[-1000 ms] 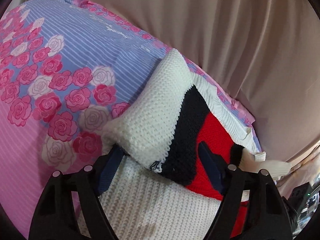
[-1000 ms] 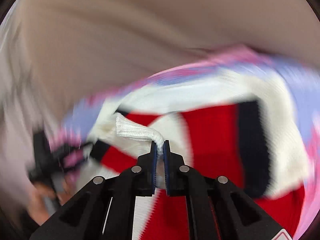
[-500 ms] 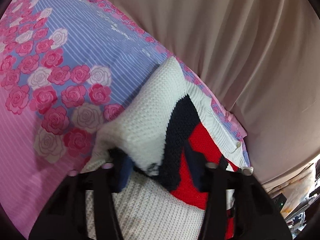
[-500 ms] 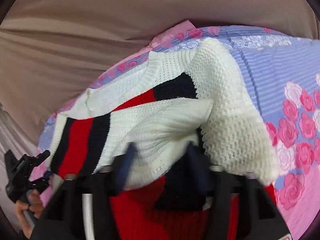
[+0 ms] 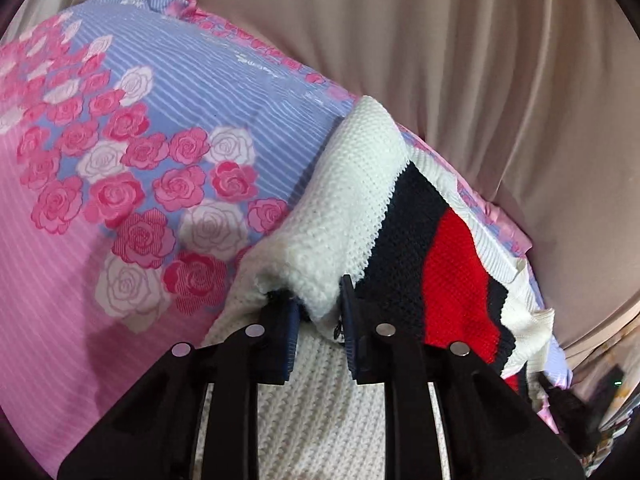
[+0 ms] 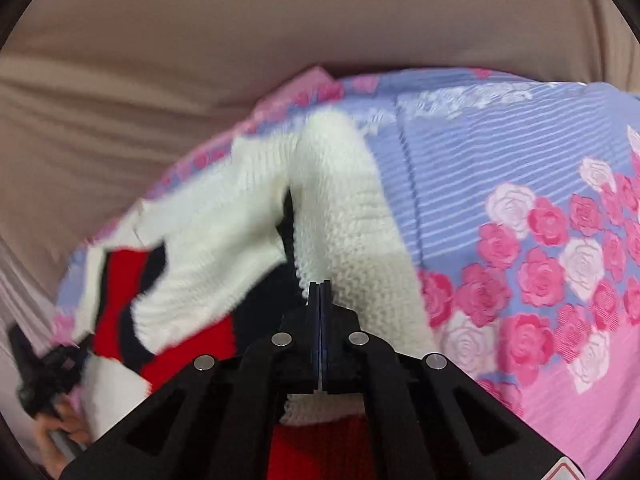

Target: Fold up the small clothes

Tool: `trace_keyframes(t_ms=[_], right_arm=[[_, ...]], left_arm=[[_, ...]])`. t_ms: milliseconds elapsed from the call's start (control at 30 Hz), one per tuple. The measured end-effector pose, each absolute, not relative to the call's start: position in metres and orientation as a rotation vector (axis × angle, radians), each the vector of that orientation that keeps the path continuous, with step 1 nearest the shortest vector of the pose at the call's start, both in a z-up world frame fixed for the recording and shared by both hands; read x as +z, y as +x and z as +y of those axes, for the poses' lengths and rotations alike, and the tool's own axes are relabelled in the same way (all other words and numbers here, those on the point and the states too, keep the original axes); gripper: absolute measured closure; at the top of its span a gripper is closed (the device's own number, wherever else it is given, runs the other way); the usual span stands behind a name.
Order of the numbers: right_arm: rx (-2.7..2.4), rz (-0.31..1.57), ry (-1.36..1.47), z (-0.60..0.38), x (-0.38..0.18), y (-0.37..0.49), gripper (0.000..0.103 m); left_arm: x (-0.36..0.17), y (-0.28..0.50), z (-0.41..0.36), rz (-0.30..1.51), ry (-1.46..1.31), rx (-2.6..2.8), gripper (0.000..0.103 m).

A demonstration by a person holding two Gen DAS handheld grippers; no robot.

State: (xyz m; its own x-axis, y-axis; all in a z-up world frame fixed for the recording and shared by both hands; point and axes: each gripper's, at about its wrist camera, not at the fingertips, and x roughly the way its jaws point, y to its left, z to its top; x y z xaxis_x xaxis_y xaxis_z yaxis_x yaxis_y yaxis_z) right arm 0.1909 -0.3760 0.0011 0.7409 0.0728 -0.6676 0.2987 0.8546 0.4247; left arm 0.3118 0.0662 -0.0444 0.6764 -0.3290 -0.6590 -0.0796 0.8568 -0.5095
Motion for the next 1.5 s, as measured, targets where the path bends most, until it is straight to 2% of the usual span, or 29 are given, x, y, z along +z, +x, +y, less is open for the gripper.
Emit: trace_keyframes(t_ms=[33,100,167,433,667,867,933,1133,1167,1200,1267,1433,1500], right_arm=[[-0.125,0.707,0.554,-0.379,0.009,0.185,0.099],[-0.135,0.690,0.555,-0.382,0.016,0.181,0.077],[-0.111,0.736,0.569,-0.379,0.010,0.191,0.072],[-0.122,0.786,0.437,-0.342,-0.003,0.236,0.072],[-0.147,0.595,0.463,-0.367,0.034,0.201,0.072],[0.009,0.814,0.441,-0.343,-0.005,0.236,0.073],[-0.030,0.834,0.435,-0.347,-0.017,0.244,0.084],[-0.045,0.785,0.623,-0.366,-0.019,0.265,0.082],[-0.042,0.785,0.628,-0.365,-0.019,0.270,0.085],[-0.029,0.785,0.623,-0.362,-0.016,0.275,0.098],[-0.036,0.756,0.582,-0.356,-0.003,0.272,0.098],[-0.014,0.506,0.537,-0.355,0.061,0.202,0.099],[-0.125,0.588,0.469,-0.363,0.044,0.200,0.099]], left_arm=[[-0.045,0.313,0.065,0.827,-0.541,-0.148,0.084],[-0.044,0.314,0.062,0.827,-0.536,-0.145,0.084],[-0.044,0.315,0.057,0.825,-0.533,-0.138,0.084],[-0.044,0.314,0.059,0.829,-0.516,-0.151,0.084],[-0.046,0.316,0.065,0.834,-0.529,-0.174,0.084],[-0.047,0.313,0.065,0.821,-0.542,-0.170,0.084],[-0.047,0.313,0.067,0.826,-0.552,-0.174,0.083],[-0.046,0.313,0.065,0.823,-0.524,-0.170,0.083],[-0.046,0.313,0.065,0.822,-0.526,-0.168,0.083],[-0.046,0.313,0.065,0.825,-0.531,-0.168,0.083],[-0.046,0.314,0.066,0.833,-0.541,-0.171,0.083],[-0.046,0.314,0.068,0.837,-0.532,-0.191,0.080],[-0.045,0.312,0.065,0.829,-0.517,-0.191,0.078]])
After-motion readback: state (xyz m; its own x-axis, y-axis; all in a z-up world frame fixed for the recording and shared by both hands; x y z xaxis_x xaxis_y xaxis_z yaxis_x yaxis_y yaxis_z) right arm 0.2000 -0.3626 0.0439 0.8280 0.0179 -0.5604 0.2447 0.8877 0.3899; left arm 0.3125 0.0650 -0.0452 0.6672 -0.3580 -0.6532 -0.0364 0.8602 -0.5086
